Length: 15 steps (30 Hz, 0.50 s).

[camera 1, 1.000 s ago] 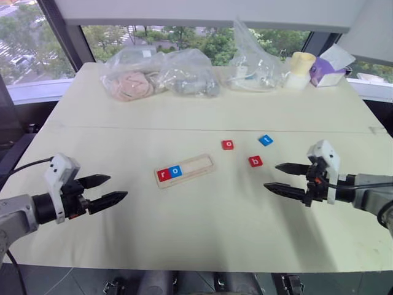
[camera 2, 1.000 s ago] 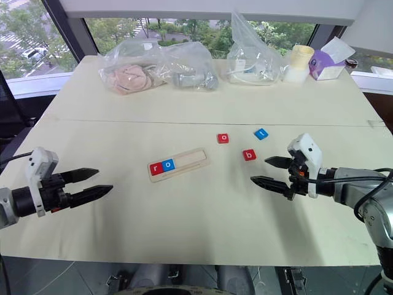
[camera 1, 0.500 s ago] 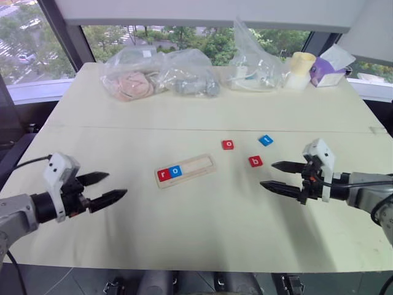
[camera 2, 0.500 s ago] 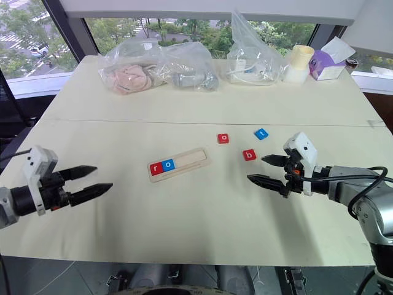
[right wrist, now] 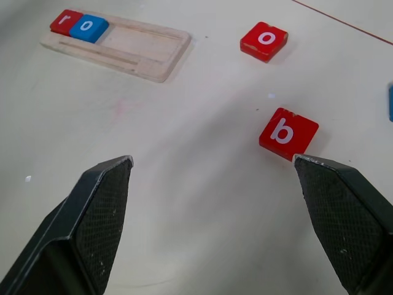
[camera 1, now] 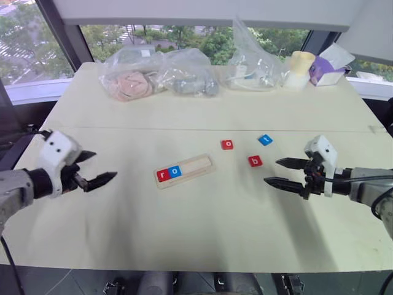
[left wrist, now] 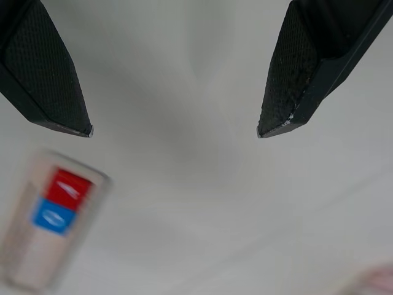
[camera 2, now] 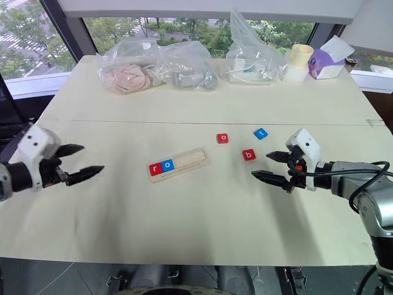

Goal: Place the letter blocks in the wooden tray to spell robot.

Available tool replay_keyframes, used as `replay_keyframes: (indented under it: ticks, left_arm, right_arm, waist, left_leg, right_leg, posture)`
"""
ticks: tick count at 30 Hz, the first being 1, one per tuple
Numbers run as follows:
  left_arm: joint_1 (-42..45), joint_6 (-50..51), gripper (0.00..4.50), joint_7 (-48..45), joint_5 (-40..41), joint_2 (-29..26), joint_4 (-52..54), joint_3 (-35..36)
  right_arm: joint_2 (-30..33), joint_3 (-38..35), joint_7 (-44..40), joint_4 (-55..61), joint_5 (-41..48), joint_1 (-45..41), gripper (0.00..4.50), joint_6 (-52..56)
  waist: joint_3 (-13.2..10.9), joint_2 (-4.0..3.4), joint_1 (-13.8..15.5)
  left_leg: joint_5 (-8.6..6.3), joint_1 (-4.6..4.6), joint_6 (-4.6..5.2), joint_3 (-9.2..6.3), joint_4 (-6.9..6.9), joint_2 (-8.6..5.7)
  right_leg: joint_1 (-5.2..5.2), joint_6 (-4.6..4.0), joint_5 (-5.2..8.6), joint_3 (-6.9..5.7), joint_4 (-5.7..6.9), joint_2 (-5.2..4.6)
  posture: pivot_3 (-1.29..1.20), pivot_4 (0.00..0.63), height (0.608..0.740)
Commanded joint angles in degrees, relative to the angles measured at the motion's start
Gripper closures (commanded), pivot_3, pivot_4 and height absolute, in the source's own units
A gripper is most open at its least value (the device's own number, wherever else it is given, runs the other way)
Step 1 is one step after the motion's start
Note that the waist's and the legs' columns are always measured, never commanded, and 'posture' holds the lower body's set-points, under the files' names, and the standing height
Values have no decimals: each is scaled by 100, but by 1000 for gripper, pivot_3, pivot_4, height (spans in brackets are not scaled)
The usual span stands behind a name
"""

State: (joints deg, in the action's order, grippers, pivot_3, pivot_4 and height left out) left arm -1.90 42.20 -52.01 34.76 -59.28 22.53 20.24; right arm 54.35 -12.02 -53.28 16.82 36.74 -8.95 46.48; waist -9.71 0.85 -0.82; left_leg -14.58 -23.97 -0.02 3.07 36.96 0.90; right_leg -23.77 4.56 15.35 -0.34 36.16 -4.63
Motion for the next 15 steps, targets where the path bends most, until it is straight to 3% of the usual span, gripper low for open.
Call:
replay_keyframes:
  ticks: [1, 8, 15]
  left_arm:
    - [302, -821, 0, -966, -217, -27, -228, -812]
    - [1392, -2204, 0, -1674, -1284, 550, -1373, -2368]
    - [1958, -3199, 0, -1384, -2119, 1278, -2333, -2807]
  right_arm:
    - [131, -30, -77, 753, 500, -305, 185, 385]
    - [12, 161, 256, 1861, 993, -111, 185, 858]
    - [-149, -66, 885, 2662, 1598, 320, 185, 1277]
  waist:
    - [-1, -4, -5]
    - [3, -9, 24]
    - [3, -5, 23]
  left_leg:
    - [-1, -2, -1, 0, 0, 0]
    - [9, -47, 13, -1, 7, 0]
    - [9, -54, 22, 4, 19, -4]
  right_leg:
    - [-4, 0, 0, 0, 1, 0]
    - [-46, 0, -1, -1, 7, 0]
    - [-47, 6, -4, -2, 9, -3]
  posture:
    - [0, 150, 739]
    - [0, 150, 739]
    - [0, 150, 739]
